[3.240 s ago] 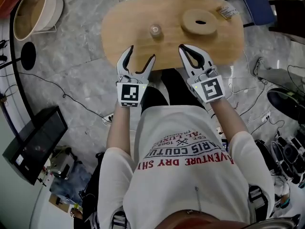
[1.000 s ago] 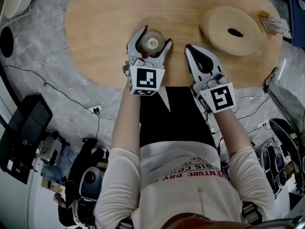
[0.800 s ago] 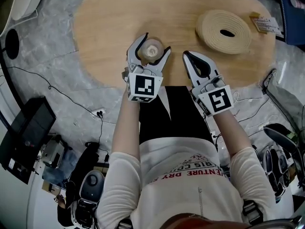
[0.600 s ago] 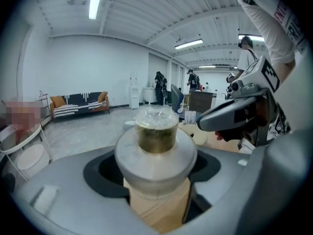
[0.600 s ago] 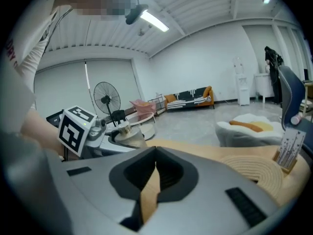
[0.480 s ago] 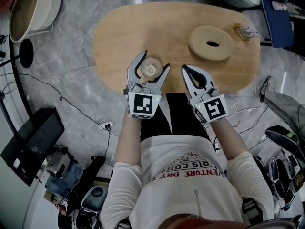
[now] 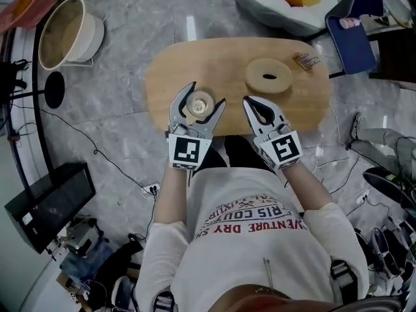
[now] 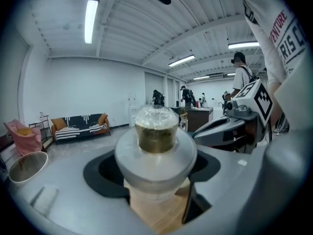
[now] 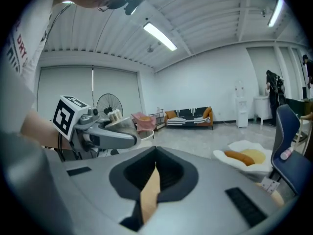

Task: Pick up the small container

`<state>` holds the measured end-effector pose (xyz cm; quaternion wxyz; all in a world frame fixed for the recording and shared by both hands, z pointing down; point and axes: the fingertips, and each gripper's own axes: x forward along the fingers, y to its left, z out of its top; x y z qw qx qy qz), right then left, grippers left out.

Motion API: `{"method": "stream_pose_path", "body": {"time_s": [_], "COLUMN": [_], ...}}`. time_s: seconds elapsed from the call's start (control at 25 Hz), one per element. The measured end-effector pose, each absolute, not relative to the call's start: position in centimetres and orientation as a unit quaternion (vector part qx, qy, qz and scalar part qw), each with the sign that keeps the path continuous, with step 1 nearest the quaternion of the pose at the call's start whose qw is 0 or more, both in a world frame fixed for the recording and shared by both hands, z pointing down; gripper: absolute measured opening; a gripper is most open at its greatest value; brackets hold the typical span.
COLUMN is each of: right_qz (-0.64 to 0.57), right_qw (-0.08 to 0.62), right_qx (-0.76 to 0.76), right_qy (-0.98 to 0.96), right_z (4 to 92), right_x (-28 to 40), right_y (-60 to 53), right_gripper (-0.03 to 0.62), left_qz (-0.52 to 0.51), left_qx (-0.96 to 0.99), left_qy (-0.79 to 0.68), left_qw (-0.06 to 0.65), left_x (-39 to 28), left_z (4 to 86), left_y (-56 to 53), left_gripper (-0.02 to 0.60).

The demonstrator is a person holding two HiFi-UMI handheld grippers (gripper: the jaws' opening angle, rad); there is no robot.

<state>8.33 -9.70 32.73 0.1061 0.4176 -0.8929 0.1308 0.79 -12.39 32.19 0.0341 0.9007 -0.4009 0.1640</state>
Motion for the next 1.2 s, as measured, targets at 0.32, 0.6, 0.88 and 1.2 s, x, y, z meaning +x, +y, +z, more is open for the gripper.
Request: {"method": "stream_pose_path", "body": {"time_s": [0.32, 0.6, 0.88, 1.2], "right_qz": [0.082, 0.037, 0.017, -0.002], "right_qw": [0.08, 0.065, 0.028, 0.026], "right_qx": [0.433, 0.413, 0.399, 0.391], "right_qy": [-0.894, -0.908, -0.916, -0.92], "right_z": [24.5, 20.3, 17.3, 15.9], "right_x": [9.7, 10.3, 10.7, 9.6], "right_y": [-8.9, -8.4, -8.8, -9.2], "right_gripper": [0.008, 0.006, 0.006, 0.006], "left_qz": [0.153, 0.137, 0.118, 0.113], "left_qx": [0.907, 0.901, 0.896, 0.893], "left_qy": [-0.393, -0.41, -0.426, -0.434], "left_qw": [-0.02, -0.034, -0.043, -0.043], "left_x": [1.8, 1.5, 1.5, 0.1], "left_z": [23.7, 19.5, 17.1, 16.2], "left_y": [-10.3, -8.6, -7.5, -7.9], "left_gripper": [0.341, 0.341, 0.341, 0.341]}}
